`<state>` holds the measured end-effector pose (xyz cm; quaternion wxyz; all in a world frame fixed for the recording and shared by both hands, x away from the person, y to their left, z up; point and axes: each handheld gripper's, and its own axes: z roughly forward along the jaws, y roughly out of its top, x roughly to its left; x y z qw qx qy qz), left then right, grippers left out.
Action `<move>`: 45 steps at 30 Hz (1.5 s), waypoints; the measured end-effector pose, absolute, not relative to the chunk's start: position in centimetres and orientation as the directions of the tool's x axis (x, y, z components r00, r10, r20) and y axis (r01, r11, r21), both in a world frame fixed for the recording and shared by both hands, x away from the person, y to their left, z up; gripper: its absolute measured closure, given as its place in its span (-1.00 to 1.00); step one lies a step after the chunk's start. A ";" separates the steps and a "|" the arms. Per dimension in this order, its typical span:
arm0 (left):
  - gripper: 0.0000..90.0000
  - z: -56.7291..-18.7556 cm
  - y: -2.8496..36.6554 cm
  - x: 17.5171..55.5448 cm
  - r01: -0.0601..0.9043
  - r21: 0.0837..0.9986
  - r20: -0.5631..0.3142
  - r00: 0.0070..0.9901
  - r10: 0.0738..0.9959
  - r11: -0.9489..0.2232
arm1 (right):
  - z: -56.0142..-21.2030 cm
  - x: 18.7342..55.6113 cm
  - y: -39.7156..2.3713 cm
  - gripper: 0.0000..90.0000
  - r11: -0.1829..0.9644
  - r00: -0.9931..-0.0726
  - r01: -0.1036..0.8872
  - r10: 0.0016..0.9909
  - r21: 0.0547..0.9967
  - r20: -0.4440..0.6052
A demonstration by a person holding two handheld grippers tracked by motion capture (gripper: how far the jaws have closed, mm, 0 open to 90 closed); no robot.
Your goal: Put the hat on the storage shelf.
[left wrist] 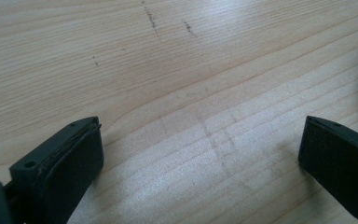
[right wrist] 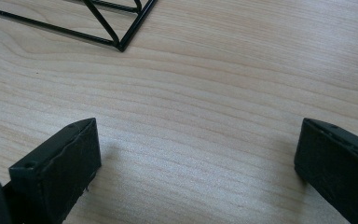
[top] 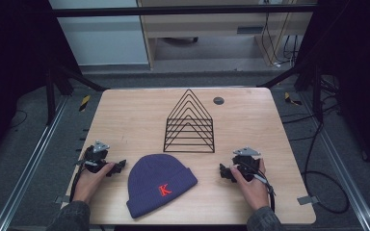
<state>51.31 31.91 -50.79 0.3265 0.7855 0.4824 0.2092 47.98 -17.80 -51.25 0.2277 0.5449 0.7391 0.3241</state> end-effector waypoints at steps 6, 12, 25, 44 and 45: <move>-0.88 -49.0 32.2 50.9 0.601 0.734 0.043 0.422 0.905 -0.315 | -51.3 48.0 -18.0 -0.99 0.207 -0.321 0.654 0.947 0.728 0.018; -0.87 -46.7 31.6 49.5 0.552 0.789 0.003 0.437 0.899 -0.271 | -50.7 47.9 -18.0 -0.85 0.233 -0.370 0.655 0.928 0.719 0.036; -0.77 -40.6 27.4 48.6 0.598 0.675 0.059 0.540 0.840 -0.432 | -47.1 45.1 -17.8 -0.65 0.294 -0.467 0.523 0.884 0.800 -0.020; -0.34 -45.0 23.3 49.6 0.681 0.499 0.012 0.612 0.790 -0.536 | -48.0 45.0 -18.8 -0.51 0.283 -0.440 0.577 0.898 0.766 -0.001; -0.32 -45.1 23.1 49.7 0.688 0.494 0.003 0.609 0.793 -0.531 | -48.0 45.0 -18.8 -0.51 0.284 -0.441 0.577 0.898 0.766 -0.001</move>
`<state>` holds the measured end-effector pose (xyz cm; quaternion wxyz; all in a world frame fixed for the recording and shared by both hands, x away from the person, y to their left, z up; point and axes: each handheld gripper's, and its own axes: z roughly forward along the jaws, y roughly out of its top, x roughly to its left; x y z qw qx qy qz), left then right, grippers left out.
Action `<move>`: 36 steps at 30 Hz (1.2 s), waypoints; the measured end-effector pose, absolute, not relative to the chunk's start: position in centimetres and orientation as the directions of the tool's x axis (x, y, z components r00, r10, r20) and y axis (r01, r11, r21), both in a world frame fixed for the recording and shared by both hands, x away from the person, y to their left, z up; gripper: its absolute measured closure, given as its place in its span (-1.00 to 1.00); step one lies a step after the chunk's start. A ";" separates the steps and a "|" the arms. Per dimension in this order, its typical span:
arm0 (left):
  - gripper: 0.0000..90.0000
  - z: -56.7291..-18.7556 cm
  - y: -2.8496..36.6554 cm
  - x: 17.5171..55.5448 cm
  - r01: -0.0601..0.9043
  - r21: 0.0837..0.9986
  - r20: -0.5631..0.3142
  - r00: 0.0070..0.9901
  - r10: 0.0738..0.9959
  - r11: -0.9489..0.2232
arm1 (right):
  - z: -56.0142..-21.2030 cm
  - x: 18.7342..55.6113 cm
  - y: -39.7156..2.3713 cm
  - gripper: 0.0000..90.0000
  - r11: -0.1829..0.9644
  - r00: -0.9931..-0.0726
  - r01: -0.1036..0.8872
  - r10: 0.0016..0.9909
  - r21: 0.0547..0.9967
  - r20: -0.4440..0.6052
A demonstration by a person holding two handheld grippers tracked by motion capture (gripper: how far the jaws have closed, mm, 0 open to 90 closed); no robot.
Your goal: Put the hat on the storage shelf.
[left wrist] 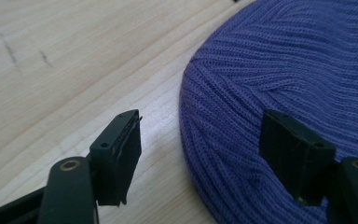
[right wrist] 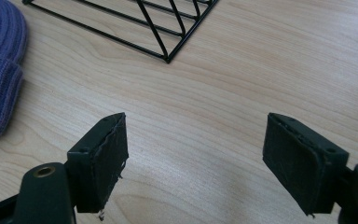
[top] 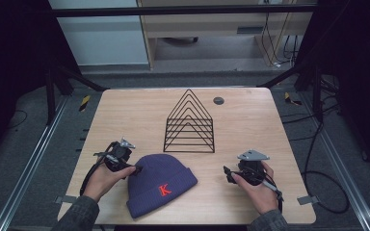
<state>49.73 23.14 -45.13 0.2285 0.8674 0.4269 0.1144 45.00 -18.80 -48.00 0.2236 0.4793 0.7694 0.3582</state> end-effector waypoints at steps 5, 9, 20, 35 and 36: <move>-0.14 -45.7 22.6 50.5 0.707 0.469 -0.008 0.602 0.798 -0.529 | -48.1 45.0 -18.8 -0.52 0.290 -0.447 0.580 0.894 0.761 0.000; -0.08 -45.9 22.2 50.9 0.726 0.440 -0.009 0.592 0.806 -0.529 | -48.2 45.1 -18.8 -0.53 0.295 -0.453 0.582 0.892 0.758 0.001; 0.03 -46.8 22.5 50.7 0.746 0.444 -0.064 0.580 0.812 -0.497 | -48.2 45.1 -18.6 -0.55 0.294 -0.453 0.588 0.892 0.754 0.006; 0.45 -47.1 22.5 50.4 0.756 0.447 -0.105 0.575 0.811 -0.478 | -48.4 45.3 -19.1 -0.55 0.270 -0.431 0.596 0.902 0.756 0.017; 0.51 -47.1 22.6 50.2 0.751 0.454 -0.105 0.579 0.808 -0.479 | -48.4 45.3 -19.3 -0.55 0.261 -0.424 0.600 0.906 0.756 0.024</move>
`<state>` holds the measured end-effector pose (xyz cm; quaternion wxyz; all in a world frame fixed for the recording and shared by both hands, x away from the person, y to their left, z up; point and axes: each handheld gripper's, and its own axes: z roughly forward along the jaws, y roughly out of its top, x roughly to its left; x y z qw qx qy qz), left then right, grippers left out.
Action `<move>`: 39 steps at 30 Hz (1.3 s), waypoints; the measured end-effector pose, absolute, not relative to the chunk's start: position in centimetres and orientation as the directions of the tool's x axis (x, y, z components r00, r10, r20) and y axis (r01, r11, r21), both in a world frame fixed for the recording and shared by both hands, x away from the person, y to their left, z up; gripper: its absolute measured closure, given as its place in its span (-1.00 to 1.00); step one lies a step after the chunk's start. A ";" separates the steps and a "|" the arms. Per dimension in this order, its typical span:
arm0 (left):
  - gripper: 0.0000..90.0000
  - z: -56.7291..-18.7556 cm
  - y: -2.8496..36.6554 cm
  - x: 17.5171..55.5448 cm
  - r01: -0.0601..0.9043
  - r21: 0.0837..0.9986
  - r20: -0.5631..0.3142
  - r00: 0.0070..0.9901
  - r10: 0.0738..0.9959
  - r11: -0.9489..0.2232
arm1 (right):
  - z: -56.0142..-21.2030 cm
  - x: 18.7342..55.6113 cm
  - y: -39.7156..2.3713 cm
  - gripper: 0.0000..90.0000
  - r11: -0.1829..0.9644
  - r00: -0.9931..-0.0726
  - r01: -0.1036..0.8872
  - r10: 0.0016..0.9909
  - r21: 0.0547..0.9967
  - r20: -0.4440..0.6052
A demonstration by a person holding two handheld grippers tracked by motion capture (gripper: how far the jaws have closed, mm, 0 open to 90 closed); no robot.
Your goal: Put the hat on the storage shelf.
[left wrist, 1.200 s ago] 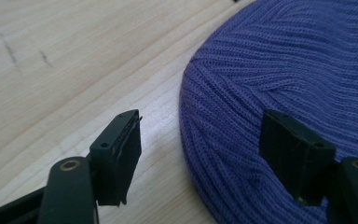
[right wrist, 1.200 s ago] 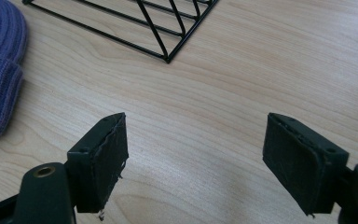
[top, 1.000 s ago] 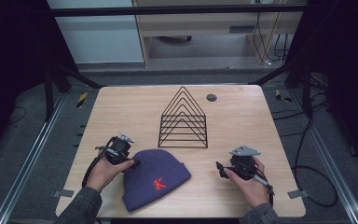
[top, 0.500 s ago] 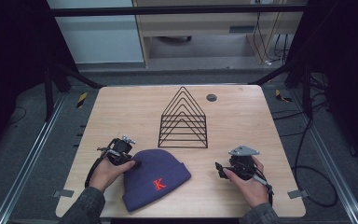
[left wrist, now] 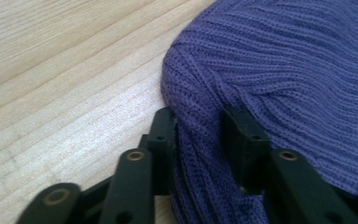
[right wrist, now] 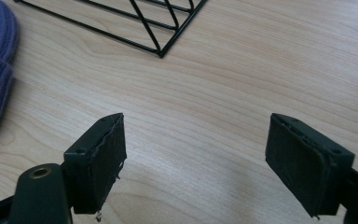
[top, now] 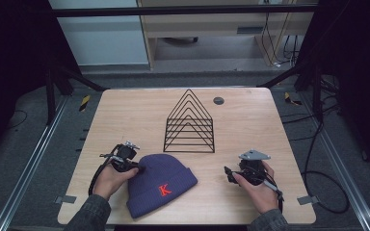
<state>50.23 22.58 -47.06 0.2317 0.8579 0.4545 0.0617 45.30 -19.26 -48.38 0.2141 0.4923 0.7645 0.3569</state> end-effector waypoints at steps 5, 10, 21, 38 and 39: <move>0.65 -47.1 22.7 50.0 0.741 0.470 -0.097 0.583 0.807 -0.480 | -48.3 45.3 -19.4 -0.55 0.262 -0.422 0.590 0.907 0.764 0.015; 0.71 -46.3 22.4 49.1 0.700 0.505 -0.030 0.598 0.801 -0.505 | -48.3 45.3 -19.2 -0.55 0.267 -0.423 0.592 0.906 0.760 0.010; 0.74 -43.9 22.4 47.5 0.622 0.580 0.049 0.619 0.784 -0.527 | -48.4 45.2 -19.6 -0.55 0.256 -0.404 0.591 0.915 0.765 0.006; 0.75 -38.3 20.4 44.5 0.430 0.657 0.201 0.692 0.693 -0.620 | -48.0 45.0 -19.2 -0.53 0.272 -0.420 0.565 0.907 0.779 -0.012; 0.75 -37.9 20.3 44.4 0.421 0.657 0.207 0.696 0.687 -0.625 | -48.0 45.0 -19.2 -0.53 0.270 -0.419 0.566 0.908 0.779 -0.010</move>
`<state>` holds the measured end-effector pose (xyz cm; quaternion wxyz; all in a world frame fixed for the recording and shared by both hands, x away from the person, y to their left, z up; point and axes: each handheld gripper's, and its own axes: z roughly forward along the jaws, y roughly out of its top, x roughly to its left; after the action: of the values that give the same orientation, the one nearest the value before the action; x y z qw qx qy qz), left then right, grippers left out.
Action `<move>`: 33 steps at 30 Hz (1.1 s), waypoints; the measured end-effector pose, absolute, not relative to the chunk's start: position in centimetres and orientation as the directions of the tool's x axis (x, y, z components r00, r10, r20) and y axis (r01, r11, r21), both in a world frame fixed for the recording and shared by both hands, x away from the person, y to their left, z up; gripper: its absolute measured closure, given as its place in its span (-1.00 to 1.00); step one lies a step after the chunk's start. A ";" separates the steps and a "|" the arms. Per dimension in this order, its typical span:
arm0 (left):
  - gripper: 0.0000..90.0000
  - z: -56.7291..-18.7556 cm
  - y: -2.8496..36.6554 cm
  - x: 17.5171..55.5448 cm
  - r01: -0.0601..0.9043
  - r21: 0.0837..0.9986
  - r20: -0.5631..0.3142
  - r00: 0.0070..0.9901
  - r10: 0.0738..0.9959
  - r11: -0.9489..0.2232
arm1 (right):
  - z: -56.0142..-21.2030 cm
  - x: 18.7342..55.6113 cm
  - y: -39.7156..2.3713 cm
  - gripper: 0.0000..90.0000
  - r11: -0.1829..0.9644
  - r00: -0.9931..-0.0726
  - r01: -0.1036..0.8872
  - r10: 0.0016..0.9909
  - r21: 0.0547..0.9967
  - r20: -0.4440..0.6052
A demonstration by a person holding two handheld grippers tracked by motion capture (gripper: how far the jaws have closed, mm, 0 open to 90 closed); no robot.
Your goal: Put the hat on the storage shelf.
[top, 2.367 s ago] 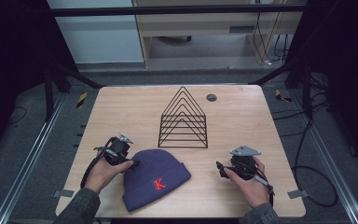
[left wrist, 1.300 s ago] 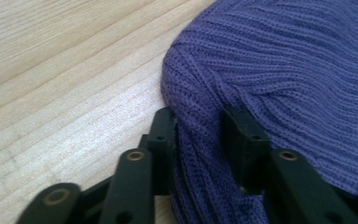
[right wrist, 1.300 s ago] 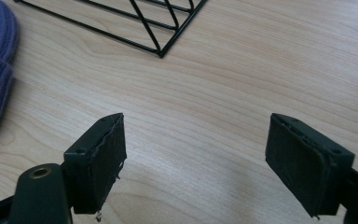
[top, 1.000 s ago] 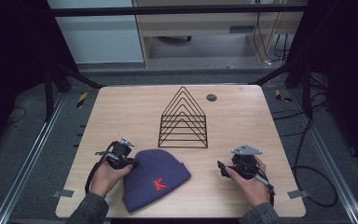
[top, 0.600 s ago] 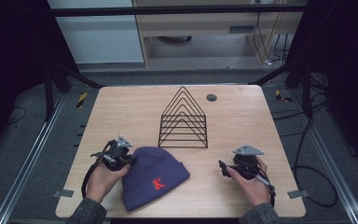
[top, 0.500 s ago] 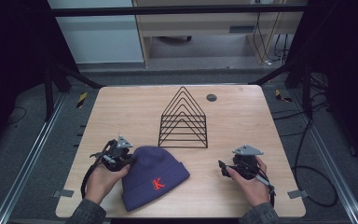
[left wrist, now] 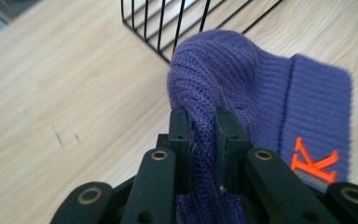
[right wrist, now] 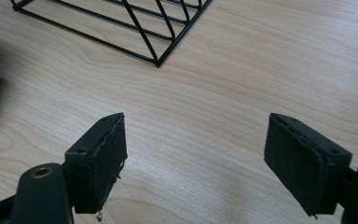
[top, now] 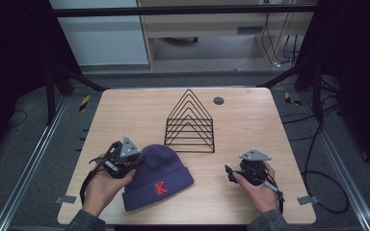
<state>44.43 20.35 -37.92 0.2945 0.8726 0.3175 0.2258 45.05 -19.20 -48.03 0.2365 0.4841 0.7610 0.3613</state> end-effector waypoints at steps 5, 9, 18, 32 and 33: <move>0.75 -36.2 20.1 44.0 0.372 0.672 0.235 0.713 0.660 -0.640 | -47.9 45.0 -19.2 -0.53 0.273 -0.423 0.560 0.906 0.782 -0.013; 0.76 -34.8 19.9 43.8 0.336 0.678 0.254 0.728 0.637 -0.653 | -47.7 44.8 -19.1 -0.52 0.278 -0.428 0.550 0.904 0.788 -0.020; 0.76 -31.6 20.3 43.2 0.284 0.699 0.268 0.747 0.609 -0.656 | -47.5 44.6 -18.8 -0.46 0.284 -0.443 0.532 0.896 0.798 -0.024; 0.76 -28.6 20.8 43.3 0.240 0.718 0.293 0.747 0.596 -0.654 | -44.2 43.8 -16.0 -0.37 0.339 -0.541 0.415 0.838 0.844 -0.071; 0.76 -28.1 20.7 43.4 0.234 0.717 0.301 0.746 0.594 -0.656 | -43.8 43.7 -15.7 -0.37 0.342 -0.549 0.404 0.833 0.848 -0.074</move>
<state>43.35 20.74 -28.11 0.3396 0.8704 0.2378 0.2655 43.74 -15.70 -43.85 0.2591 0.3979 0.7771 0.4131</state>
